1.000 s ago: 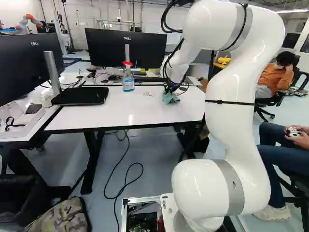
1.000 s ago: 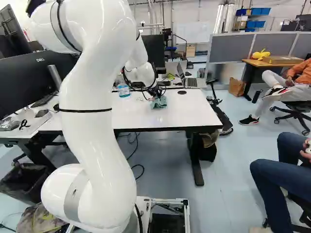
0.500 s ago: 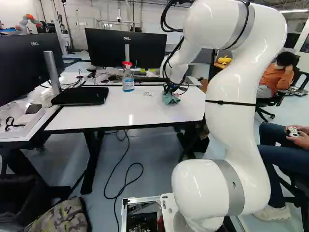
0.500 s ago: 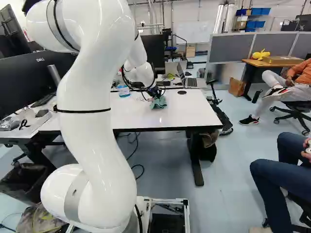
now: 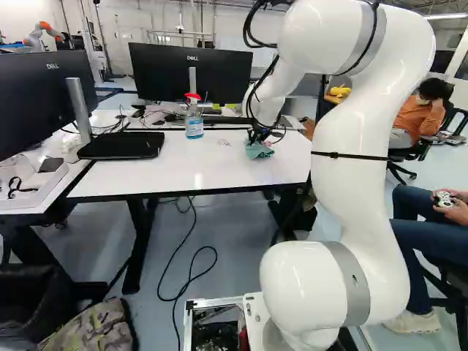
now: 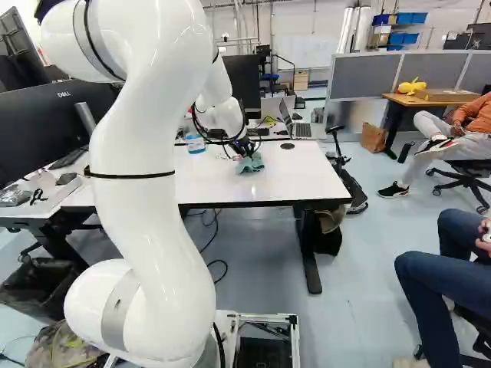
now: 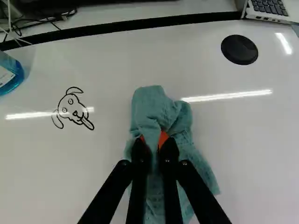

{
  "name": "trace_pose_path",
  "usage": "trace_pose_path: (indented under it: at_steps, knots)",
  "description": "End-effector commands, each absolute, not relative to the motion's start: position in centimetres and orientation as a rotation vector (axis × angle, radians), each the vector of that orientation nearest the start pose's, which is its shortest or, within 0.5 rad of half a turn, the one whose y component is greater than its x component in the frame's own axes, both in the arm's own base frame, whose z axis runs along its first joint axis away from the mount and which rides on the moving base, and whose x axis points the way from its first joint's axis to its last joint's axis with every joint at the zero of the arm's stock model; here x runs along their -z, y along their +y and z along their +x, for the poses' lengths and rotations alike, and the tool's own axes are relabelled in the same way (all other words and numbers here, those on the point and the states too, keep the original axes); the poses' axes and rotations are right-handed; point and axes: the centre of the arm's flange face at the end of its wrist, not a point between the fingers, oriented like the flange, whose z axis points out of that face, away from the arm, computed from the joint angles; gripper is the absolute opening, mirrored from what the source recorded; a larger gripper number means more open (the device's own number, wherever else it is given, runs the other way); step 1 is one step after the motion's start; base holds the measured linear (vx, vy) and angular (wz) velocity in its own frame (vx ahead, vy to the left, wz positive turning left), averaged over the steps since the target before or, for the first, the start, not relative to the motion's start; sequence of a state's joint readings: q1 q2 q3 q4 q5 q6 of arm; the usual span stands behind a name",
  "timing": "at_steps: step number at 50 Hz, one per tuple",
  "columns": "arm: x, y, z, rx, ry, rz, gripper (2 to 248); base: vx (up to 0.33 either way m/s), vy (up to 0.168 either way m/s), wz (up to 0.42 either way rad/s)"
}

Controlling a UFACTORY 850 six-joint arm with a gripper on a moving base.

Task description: Clean the table with the green towel

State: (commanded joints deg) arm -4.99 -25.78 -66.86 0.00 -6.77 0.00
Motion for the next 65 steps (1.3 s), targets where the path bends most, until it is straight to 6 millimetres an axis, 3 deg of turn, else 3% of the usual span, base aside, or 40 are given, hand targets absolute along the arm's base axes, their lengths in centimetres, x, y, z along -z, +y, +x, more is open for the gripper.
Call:
trace_pose_path:
  at_steps: [35,65]
  knots:
    - [-41.8,-5.4,61.3,0.935,0.133,-3.024,37,0.000,0.000,0.000]
    - [-41.4,-6.5,66.4,0.997,0.148,-3.008,37,0.000,0.000,0.000]
